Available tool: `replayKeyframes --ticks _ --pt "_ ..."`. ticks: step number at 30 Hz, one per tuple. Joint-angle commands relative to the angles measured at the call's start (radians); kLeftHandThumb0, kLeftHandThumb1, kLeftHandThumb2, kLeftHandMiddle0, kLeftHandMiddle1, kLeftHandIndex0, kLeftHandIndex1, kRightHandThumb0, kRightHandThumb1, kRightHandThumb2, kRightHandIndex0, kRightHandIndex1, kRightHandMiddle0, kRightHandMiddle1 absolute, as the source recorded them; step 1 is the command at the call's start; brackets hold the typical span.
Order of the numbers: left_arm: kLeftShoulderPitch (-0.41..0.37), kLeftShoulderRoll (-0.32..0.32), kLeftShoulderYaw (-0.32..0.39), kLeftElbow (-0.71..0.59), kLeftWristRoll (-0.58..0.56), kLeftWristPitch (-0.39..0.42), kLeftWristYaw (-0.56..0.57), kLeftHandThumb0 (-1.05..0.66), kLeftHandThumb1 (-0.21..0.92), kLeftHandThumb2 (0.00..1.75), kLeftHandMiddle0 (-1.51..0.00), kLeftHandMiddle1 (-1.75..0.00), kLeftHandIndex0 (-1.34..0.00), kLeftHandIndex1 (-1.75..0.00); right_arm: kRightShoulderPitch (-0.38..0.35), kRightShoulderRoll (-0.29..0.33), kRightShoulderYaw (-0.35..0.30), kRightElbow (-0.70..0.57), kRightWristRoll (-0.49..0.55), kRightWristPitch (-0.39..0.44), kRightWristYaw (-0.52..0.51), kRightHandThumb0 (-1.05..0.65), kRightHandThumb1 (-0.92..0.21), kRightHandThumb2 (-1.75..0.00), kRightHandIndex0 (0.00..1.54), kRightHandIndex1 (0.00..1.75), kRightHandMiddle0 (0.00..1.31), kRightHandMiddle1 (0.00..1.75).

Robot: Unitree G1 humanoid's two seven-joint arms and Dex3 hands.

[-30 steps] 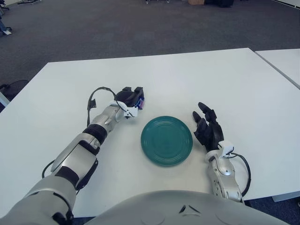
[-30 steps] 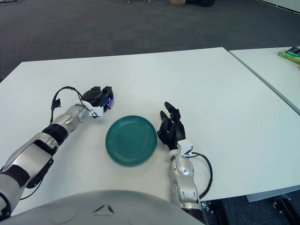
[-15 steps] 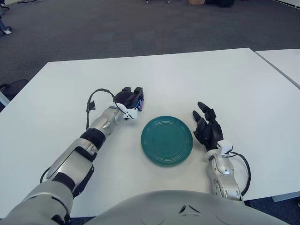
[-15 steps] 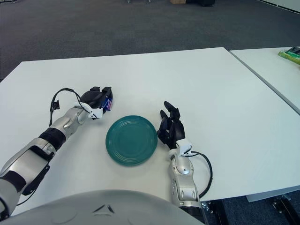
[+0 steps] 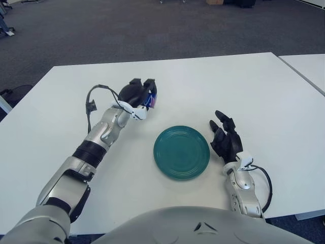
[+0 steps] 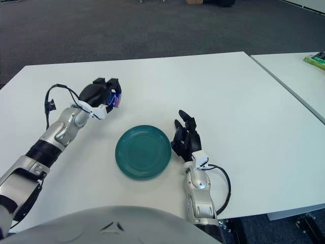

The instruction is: Put the gum into the plate.

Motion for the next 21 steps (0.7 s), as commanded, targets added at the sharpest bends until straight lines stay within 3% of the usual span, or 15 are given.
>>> replayKeyframes --ticks 1,5,9,16,21 --pt "0.024 0.031 0.092 -0.232 -0.044 0.032 -0.066 0.0 0.16 1.5 -0.7 -1.74 -0.52 -1.74 0.031 0.011 -0.01 0.037 0.028 0.058 -0.004 -0.79 -0.92 -0.92 0.45 0.02 0.05 0.65" --pt "0.053 0.004 0.085 -0.287 -0.03 0.064 -0.091 0.0 0.15 1.52 -0.72 -1.74 -0.53 -1.75 0.03 0.017 -0.009 0.033 0.031 0.059 -0.006 -0.79 -0.92 -0.92 0.46 0.03 0.05 0.65" --pt "0.138 -0.008 0.075 -0.43 -0.036 0.12 -0.181 0.0 0.14 1.51 -0.73 -1.71 -0.53 -1.75 0.027 0.018 -0.01 0.038 0.029 0.053 -0.01 -0.79 -0.92 -0.91 0.46 0.03 0.06 0.65" --pt "0.128 -0.029 0.053 -0.456 -0.059 0.14 -0.283 0.0 0.14 1.5 -0.76 -1.67 -0.53 -1.75 0.023 0.018 -0.013 0.048 0.024 0.052 -0.016 -0.8 -0.92 -0.91 0.47 0.02 0.05 0.65" --pt "0.161 -0.087 -0.027 -0.462 -0.06 0.125 -0.304 0.0 0.12 1.51 -0.79 -1.63 -0.55 -1.75 0.024 0.018 -0.007 0.043 0.02 0.059 -0.019 -0.8 -0.92 -0.91 0.47 0.02 0.05 0.64"
